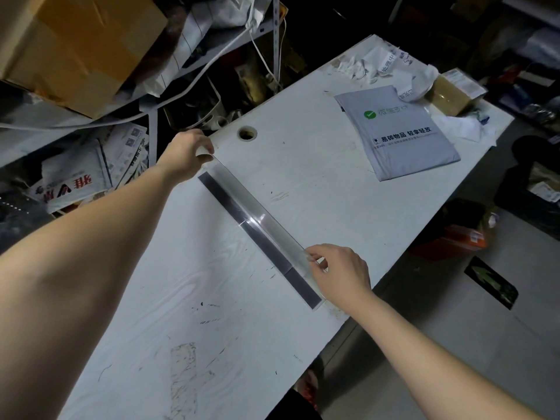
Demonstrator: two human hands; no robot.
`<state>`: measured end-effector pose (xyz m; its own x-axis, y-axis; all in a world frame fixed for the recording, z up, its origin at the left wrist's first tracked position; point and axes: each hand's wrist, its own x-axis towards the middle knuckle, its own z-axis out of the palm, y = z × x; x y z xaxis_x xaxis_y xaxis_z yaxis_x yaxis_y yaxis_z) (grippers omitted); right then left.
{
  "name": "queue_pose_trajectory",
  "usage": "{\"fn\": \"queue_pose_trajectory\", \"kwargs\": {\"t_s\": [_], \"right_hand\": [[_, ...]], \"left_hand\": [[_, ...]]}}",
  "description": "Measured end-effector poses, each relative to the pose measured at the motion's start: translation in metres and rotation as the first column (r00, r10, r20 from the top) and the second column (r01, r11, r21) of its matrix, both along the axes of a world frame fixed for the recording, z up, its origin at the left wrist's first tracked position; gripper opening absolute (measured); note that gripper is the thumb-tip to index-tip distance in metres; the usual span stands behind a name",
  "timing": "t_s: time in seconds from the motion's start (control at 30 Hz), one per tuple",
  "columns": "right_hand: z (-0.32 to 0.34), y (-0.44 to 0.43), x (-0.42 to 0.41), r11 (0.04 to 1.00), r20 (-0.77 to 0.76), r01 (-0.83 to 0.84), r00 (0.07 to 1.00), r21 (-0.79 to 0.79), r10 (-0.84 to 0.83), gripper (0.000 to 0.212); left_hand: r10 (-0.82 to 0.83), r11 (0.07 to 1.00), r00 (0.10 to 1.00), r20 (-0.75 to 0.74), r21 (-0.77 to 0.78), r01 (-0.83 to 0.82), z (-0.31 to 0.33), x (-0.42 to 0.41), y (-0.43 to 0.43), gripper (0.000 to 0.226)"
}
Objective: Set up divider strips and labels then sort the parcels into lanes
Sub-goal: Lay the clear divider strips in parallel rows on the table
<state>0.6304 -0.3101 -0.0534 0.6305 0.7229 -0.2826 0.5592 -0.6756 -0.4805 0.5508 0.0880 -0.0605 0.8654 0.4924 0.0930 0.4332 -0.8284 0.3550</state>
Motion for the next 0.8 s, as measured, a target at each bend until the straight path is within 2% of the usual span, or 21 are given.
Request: {"fn": "queue_pose_trajectory", "kwargs": {"t_s": [0.17,0.27,0.4,0.47,0.57,0.67,0.8], "right_hand": [[0.001,0.002,-0.001,1.0,-0.009,-0.014,1.0,-0.015,0.014,0.019],[0.004,0.002,-0.003,0.998,0.012,-0.043,0.999,-0.055,0.044,0.021],[0.011,0.003,-0.007,0.994,0.062,-0.074,0.995,-0.085,0.08,0.041],[0.017,0.005,-0.01,0.99,0.125,-0.094,0.986,-0.105,0.107,0.046],[0.026,0.008,-0.02,0.983,0.207,-0.148,0.964,-0.109,0.168,0.043],[0.038,0.013,-0.034,0.968,0.226,-0.225,0.943,-0.108,0.244,0.042],[0.059,0.023,-0.062,0.942,0.249,-0.328,0.909,-0.071,0.335,0.041]], "left_hand": [[0.037,0.999,0.999,-0.015,-0.014,-0.037,0.0,-0.002,-0.001,0.015],[0.052,0.999,0.997,-0.053,-0.004,-0.052,0.003,-0.009,-0.002,0.031],[0.082,0.997,0.991,-0.107,0.023,-0.08,0.016,-0.022,-0.007,0.055],[0.134,0.991,0.982,-0.137,0.046,-0.129,0.025,-0.031,-0.015,0.055],[0.224,0.973,0.952,-0.209,0.094,-0.209,0.04,-0.053,-0.032,0.051],[0.329,0.944,0.904,-0.274,0.136,-0.302,0.058,-0.086,-0.059,0.048],[0.438,0.899,0.835,-0.333,0.154,-0.411,0.081,-0.144,-0.111,0.058]]}}
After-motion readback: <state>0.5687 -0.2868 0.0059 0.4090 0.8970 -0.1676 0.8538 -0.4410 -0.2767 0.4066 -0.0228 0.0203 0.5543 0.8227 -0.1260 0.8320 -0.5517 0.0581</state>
